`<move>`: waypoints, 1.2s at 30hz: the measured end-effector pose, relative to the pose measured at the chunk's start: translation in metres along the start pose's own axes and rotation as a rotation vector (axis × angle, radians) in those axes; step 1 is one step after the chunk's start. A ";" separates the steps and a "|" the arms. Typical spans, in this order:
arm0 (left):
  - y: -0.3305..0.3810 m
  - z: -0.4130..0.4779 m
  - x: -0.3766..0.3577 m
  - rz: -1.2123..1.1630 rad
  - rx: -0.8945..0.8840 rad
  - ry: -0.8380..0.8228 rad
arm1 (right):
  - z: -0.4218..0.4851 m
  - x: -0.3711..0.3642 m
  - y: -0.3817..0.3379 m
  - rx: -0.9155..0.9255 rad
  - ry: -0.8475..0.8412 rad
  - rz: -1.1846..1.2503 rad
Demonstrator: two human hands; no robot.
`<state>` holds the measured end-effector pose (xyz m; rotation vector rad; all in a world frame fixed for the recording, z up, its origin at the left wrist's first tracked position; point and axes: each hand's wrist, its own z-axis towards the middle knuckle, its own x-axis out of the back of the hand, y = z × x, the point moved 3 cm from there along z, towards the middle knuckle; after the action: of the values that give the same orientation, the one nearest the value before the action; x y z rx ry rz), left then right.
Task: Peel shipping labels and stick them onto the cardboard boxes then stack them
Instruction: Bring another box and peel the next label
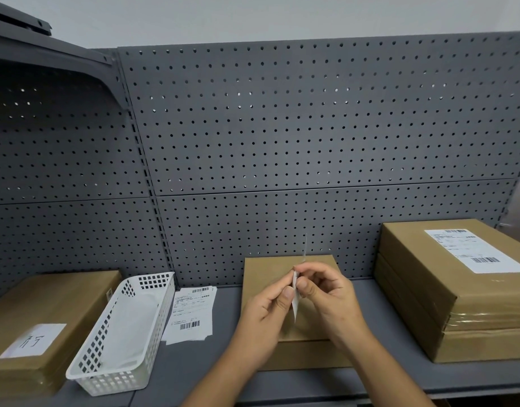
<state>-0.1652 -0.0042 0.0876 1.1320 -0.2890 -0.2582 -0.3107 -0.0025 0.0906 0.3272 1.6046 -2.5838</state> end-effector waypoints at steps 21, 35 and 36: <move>0.029 0.000 0.007 -0.260 0.142 0.088 | -0.008 -0.022 -0.036 0.243 -0.032 -0.309; 0.031 0.001 0.024 0.313 -0.070 0.113 | 0.015 -0.020 -0.080 0.128 -0.321 -0.896; 0.030 0.002 0.025 0.313 -0.051 0.119 | 0.016 -0.020 -0.080 0.111 -0.336 -0.885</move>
<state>-0.1407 -0.0022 0.1182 1.0311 -0.3472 0.0772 -0.3078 0.0187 0.1722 -0.9828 1.7212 -3.0457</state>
